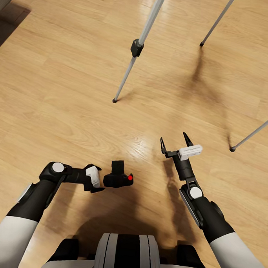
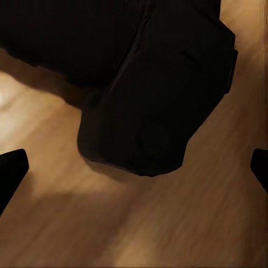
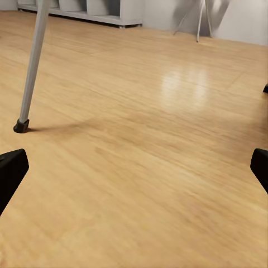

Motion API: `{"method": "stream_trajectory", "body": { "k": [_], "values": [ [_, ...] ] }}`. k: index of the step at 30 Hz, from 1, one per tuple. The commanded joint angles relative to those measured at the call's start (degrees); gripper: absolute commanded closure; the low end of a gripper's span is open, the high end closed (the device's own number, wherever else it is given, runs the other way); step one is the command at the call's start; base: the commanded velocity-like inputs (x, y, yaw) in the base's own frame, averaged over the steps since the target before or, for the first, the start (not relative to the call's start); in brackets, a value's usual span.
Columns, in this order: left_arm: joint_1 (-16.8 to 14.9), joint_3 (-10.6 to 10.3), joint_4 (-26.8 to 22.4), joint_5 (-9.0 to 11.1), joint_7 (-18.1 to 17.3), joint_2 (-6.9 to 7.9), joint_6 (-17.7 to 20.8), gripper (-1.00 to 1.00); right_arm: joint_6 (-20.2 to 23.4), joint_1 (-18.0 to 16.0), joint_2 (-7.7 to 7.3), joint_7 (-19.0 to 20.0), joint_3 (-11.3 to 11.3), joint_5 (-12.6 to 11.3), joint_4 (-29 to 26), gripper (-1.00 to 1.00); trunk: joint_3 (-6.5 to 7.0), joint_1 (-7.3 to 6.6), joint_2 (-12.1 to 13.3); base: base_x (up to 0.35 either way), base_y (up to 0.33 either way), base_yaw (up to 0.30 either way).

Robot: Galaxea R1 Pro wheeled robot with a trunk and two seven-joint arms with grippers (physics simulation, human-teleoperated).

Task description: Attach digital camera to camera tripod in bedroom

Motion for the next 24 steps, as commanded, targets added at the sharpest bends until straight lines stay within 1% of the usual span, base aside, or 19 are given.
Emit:
{"method": "stream_trajectory", "body": {
  "k": [1,5,16,17,19,24],
  "values": [
    [-0.03,-0.37,-0.08,-0.15,-0.21,0.02,0.56,-1.00,-0.08,-0.04,-0.07,-0.55,0.21,0.19,0.01,-1.00,-0.03,-0.01,-0.01,0.000,0.000,0.000],
    [-0.06,-1.01,-0.09,-0.21,-0.19,-0.01,0.44,-1.00,-0.08,-0.04,-0.07,-0.55,0.21,0.19,0.01,-1.00,-0.03,-0.01,-0.01,0.000,0.000,0.000],
    [-0.07,-1.91,-0.16,-0.28,0.03,-0.24,0.34,-1.00,-0.08,-0.04,-0.07,-0.55,0.21,0.19,0.01,-1.00,-0.03,-0.01,-0.01,0.000,0.000,0.000],
    [-0.07,-2.93,-0.16,-0.26,0.16,-0.35,0.33,-1.00,-0.08,-0.04,-0.07,-0.55,0.21,0.19,0.01,-1.00,-0.03,-0.01,-0.01,0.000,0.000,0.000],
    [-0.07,-3.64,-0.11,-0.25,0.28,-0.39,0.33,-1.00,-0.08,-0.04,-0.07,-0.55,0.21,0.19,0.01,-1.00,-0.03,-0.01,-0.01,0.000,0.000,0.000],
    [-0.07,-4.74,0.16,-0.26,1.94,-0.44,0.33,-1.00,-0.08,-0.04,-0.08,-0.55,0.21,0.19,0.01,-1.00,-0.03,-0.01,-0.01,0.000,0.000,0.000]
  ]
}}
